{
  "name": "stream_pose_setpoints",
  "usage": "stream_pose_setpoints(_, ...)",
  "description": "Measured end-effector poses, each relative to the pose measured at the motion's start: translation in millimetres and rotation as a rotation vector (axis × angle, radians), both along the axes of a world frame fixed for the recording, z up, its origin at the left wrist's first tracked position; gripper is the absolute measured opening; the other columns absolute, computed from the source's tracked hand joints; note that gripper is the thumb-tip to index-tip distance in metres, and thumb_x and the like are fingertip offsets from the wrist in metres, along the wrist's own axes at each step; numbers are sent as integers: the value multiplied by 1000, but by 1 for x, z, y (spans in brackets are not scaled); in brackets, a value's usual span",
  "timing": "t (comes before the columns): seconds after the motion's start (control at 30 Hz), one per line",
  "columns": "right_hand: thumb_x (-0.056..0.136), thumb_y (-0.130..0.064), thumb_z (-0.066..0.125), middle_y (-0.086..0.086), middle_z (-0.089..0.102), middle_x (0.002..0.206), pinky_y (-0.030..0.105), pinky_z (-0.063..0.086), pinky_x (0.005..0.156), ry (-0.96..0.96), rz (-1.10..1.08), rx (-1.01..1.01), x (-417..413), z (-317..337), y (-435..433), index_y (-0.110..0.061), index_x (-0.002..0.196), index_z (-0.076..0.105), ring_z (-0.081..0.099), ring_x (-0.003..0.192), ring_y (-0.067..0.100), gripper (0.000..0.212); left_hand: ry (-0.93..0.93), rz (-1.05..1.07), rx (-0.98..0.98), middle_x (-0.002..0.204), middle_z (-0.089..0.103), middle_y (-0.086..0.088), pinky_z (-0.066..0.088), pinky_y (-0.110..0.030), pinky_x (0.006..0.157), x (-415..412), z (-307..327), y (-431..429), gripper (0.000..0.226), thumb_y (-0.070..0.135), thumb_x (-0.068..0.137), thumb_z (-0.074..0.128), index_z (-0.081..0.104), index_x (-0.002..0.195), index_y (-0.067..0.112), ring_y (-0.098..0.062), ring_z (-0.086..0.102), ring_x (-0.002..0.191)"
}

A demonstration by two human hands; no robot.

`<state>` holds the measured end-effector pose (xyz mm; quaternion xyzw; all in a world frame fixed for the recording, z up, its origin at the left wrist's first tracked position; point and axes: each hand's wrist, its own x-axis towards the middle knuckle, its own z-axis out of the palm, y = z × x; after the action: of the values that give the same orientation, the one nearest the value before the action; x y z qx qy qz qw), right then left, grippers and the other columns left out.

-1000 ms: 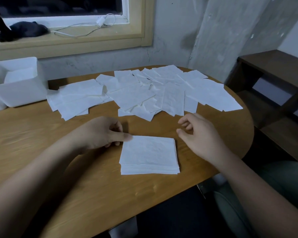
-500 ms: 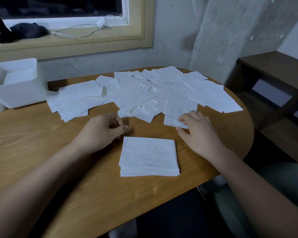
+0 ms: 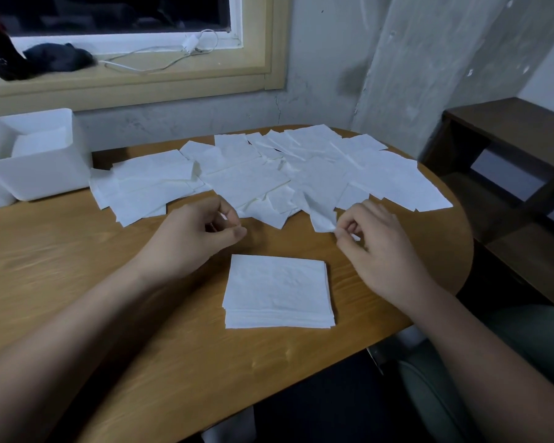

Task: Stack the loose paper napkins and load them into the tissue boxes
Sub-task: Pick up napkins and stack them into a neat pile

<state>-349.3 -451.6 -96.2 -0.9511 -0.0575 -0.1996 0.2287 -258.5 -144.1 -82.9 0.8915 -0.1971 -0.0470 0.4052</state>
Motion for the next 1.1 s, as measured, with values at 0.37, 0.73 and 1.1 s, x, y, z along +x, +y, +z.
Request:
stream_pose_setpoints(0.37, 104, -12, 66, -5, 66, 95, 31, 54, 84, 184, 309, 515, -25, 46, 33, -15, 101, 68, 63, 93, 21, 4, 88, -88, -208, 138, 68, 20, 56, -31, 105, -9, 19, -3, 59, 47, 86, 83, 59, 140, 38, -5, 67, 124)
stream_pose_setpoints(0.73, 103, -60, 58, 15, 76, 115, 45, 53, 77, 470, 17, 1098, -15, 21, 42, -29, 110, 78, 68, 92, 31, 38, 397, -155, -372, 117, 80, -13, 46, -23, 64, -13, 28, -3, 31, 23, 86, 85, 81, 115, 12, -23, 64, 88)
stream_pose_setpoints(1.1, 101, -20, 74, -4, 76, 82, 22, 54, 63, 456, -44, 789, -26, 0, 40, -27, 123, 66, 73, 75, 7, 24, 621, -183, -71, 106, 81, -16, 49, -32, 66, -10, 21, 1, 33, 23, 85, 90, 76, 110, 6, -19, 69, 78)
